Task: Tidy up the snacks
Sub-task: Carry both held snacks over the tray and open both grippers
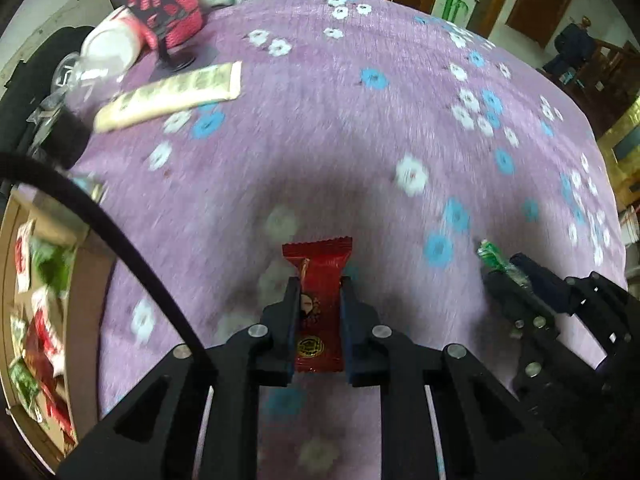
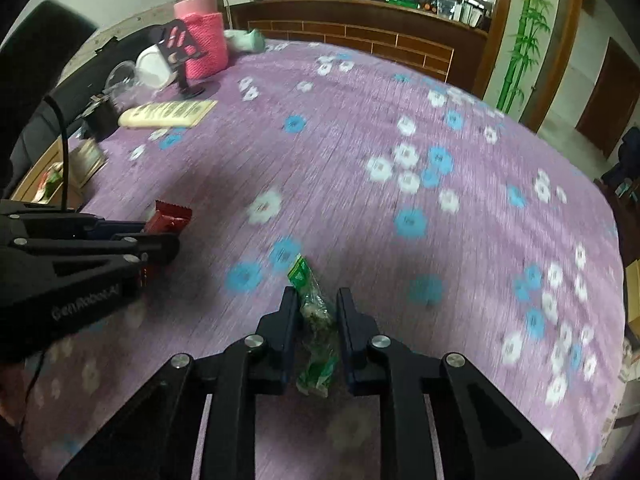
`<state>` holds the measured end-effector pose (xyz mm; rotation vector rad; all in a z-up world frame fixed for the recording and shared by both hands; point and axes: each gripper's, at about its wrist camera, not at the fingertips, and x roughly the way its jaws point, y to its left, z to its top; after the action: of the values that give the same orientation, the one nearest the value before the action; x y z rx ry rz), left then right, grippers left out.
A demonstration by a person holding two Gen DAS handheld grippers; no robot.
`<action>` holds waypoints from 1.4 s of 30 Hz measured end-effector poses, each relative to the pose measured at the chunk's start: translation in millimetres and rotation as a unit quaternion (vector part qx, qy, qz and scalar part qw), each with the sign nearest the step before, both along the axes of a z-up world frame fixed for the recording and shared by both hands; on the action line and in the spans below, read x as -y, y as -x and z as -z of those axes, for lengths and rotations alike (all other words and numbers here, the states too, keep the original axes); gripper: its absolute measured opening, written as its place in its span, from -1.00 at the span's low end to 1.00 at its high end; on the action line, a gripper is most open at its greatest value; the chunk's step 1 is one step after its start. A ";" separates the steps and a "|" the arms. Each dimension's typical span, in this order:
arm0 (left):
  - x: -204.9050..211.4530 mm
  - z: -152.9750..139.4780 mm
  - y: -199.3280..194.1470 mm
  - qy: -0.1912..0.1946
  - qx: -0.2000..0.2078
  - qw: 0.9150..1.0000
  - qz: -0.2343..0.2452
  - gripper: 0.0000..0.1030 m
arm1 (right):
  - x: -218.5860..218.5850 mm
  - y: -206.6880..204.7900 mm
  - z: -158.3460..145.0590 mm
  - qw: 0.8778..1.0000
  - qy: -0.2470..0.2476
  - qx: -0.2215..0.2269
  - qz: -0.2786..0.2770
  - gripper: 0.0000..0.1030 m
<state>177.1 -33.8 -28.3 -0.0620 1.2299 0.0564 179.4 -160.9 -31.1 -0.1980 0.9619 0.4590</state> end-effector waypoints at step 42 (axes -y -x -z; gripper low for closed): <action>-144.5 -57.0 208.4 0.114 0.087 0.989 0.037 -0.63 | -124.9 189.3 -50.7 0.998 -0.038 0.005 -0.058 -0.66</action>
<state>-31.3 110.7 28.7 -0.2165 1.0589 -0.1522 -9.9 -36.0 19.6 -0.1879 0.9239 0.5990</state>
